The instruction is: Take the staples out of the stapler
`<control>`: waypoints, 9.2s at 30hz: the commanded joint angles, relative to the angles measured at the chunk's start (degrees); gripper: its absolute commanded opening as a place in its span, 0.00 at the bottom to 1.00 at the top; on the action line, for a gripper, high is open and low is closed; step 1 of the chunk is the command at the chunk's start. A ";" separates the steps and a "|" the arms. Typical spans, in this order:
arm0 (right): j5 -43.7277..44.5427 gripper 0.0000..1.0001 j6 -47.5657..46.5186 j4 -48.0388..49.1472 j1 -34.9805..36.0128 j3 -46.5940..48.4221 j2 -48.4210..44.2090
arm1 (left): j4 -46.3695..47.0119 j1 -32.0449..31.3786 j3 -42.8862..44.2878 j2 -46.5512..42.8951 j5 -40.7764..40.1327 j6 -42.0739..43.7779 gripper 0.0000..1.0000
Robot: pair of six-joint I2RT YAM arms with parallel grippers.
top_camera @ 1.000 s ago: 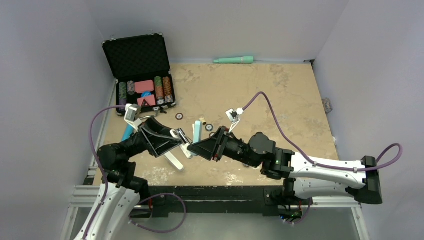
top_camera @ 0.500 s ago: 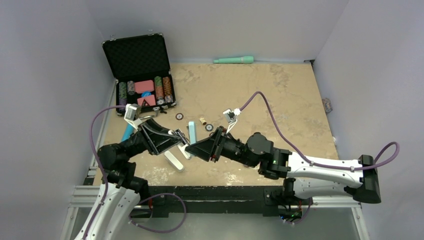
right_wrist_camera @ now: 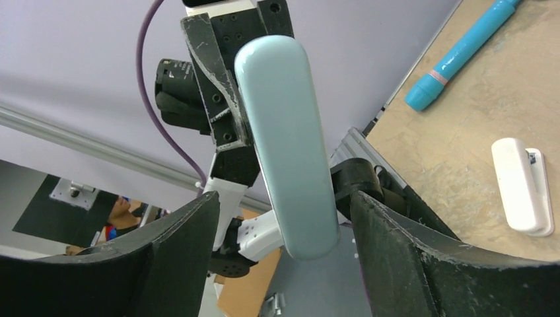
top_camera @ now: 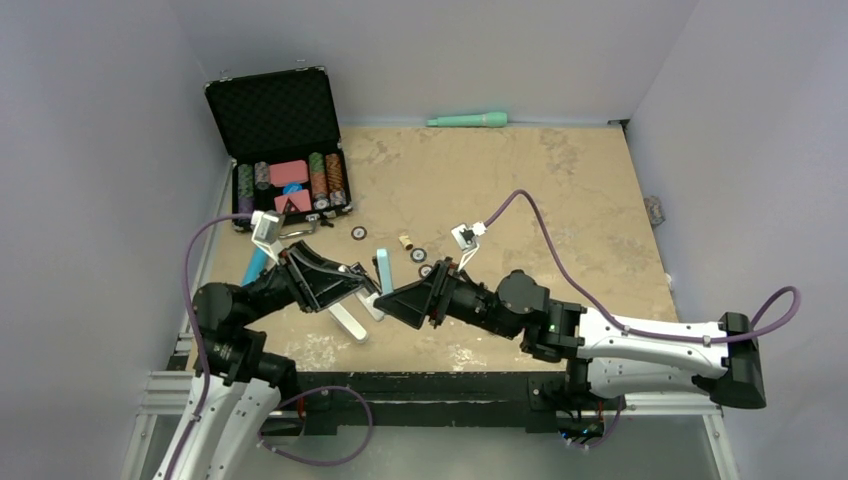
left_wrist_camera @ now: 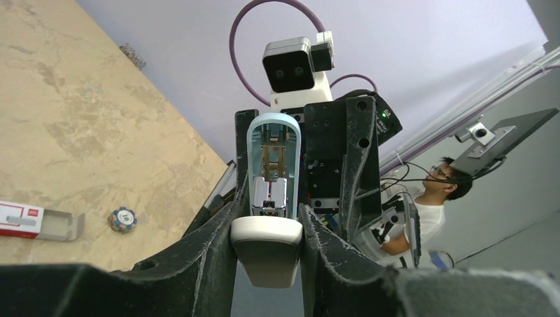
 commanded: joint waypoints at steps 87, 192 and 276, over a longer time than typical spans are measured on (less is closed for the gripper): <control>-3.63 0.00 7.17 -10.56 -14.07 -0.96 20.24 | -58.88 -12.15 21.86 48.52 -17.93 49.82 0.00; 6.09 0.48 15.72 -14.18 12.78 -9.62 10.42 | -57.16 -12.33 21.46 41.72 -17.35 50.61 0.00; 23.71 0.75 -13.79 6.21 16.75 3.87 -1.84 | -8.94 -12.28 17.29 12.13 1.83 -4.15 0.00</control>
